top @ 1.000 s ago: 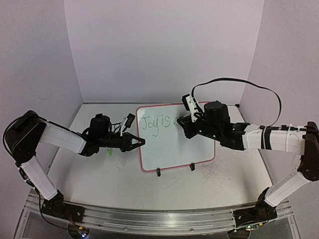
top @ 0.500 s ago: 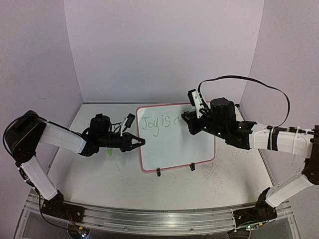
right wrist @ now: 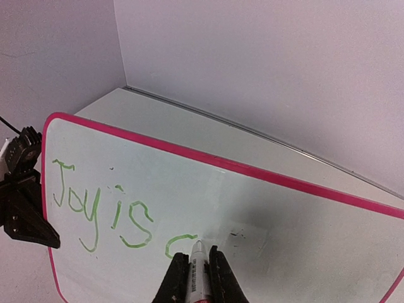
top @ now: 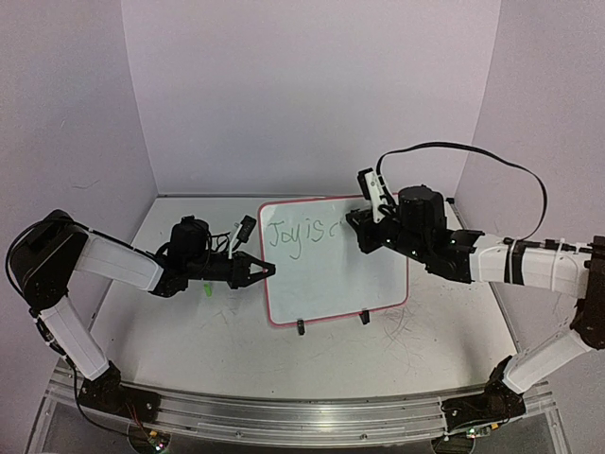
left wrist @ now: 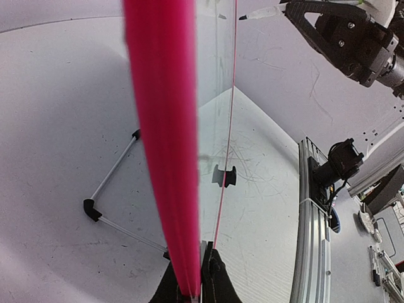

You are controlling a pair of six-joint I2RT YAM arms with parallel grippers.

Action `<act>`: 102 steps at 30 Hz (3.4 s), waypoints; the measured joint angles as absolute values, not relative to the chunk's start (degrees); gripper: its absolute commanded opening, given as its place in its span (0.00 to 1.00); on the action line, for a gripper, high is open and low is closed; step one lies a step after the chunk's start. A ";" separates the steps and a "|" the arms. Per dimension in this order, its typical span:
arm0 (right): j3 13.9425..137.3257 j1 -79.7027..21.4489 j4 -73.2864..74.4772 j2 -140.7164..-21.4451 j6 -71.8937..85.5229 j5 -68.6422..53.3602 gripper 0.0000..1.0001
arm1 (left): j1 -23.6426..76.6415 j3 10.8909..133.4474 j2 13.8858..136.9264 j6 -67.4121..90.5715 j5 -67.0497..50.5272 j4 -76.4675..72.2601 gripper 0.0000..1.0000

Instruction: Write a sentence on the whiteboard

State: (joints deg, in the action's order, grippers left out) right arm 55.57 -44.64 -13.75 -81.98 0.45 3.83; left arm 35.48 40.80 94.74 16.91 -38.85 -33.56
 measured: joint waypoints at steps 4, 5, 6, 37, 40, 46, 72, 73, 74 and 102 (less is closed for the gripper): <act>55.57 -44.64 -13.76 -82.54 0.45 3.86 0.00 | 35.48 40.80 94.74 16.91 -38.85 -33.57 0.00; 55.57 -44.64 -13.76 -82.66 0.45 3.87 0.00 | 35.48 40.80 94.74 16.91 -38.85 -33.57 0.00; 55.57 -44.64 -13.78 -82.76 0.45 3.89 0.00 | 35.48 40.80 94.74 16.91 -38.85 -33.57 0.00; 54.22 -44.66 -13.57 -83.11 1.54 3.63 0.00 | 35.48 40.80 94.76 16.95 -38.81 -33.54 0.00; 54.22 -44.66 -13.23 -82.98 1.54 3.81 0.00 | 35.48 40.80 94.76 16.95 -38.81 -33.54 0.00; 54.19 -44.66 -12.29 -82.67 1.52 4.28 0.00 | 35.48 40.80 94.76 16.95 -38.81 -33.54 0.00; 53.84 -44.02 -13.33 -82.28 1.55 5.76 0.00 | 35.48 40.80 94.76 16.98 -38.81 -33.51 0.00; 53.98 -44.01 -13.41 -82.42 1.56 5.69 0.00 | 35.48 40.80 94.76 16.99 -38.80 -33.50 0.00; 54.13 -44.01 -13.56 -82.56 1.56 5.56 0.00 | 35.48 40.80 94.76 16.99 -38.79 -33.50 0.00; 54.95 -41.29 -14.75 -80.60 2.39 3.64 0.00 | 35.48 40.82 94.85 16.82 -38.84 -33.53 0.00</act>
State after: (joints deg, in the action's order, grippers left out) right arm 54.95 -41.29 -14.75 -80.60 2.39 3.64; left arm 35.48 40.82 94.85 16.82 -38.84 -33.53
